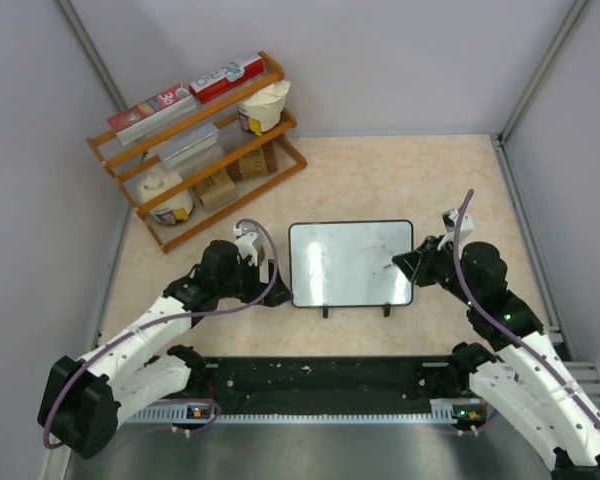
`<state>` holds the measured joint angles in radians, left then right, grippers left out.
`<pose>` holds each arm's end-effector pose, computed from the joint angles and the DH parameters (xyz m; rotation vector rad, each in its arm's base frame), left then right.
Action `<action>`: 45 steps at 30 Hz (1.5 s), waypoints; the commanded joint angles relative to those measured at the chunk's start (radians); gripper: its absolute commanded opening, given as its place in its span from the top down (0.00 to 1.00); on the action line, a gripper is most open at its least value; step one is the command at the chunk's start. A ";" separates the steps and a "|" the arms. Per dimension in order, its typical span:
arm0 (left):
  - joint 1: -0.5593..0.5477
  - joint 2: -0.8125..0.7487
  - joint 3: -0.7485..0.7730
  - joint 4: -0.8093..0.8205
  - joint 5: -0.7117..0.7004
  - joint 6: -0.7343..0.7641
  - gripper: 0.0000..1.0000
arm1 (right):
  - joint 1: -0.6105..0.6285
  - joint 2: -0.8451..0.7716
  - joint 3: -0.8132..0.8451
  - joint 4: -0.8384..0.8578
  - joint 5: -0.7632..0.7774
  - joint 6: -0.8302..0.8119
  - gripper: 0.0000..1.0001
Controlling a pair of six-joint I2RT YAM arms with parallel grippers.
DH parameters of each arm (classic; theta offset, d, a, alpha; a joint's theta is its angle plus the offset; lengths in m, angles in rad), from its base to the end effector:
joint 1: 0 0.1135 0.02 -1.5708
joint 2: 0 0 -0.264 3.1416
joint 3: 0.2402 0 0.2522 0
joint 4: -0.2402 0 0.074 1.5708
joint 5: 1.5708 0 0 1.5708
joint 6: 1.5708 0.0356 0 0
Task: Write a sentence on the whiteboard
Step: Hold the whiteboard on the whiteboard stand.
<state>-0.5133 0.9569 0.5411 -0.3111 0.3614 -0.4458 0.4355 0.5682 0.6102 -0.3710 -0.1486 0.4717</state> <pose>0.1649 -0.1074 0.2139 0.2782 2.3961 -0.8876 0.1275 0.0651 0.2905 -0.0691 1.9674 0.7477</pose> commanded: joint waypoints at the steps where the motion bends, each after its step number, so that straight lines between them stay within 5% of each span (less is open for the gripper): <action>1: 0.006 -0.007 -0.076 0.233 0.044 -0.044 0.01 | 0.008 -0.062 -0.021 0.066 -0.014 -0.018 1.00; 45: 0.185 0.042 -0.121 0.279 0.231 0.025 0.01 | 0.008 -0.099 -0.093 0.121 -0.074 -0.015 1.00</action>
<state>-0.3367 1.0248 0.4305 -0.0803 0.5720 -0.4416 0.4355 0.4713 0.5209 -0.3126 -0.2115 0.4637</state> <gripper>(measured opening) 0.990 0.154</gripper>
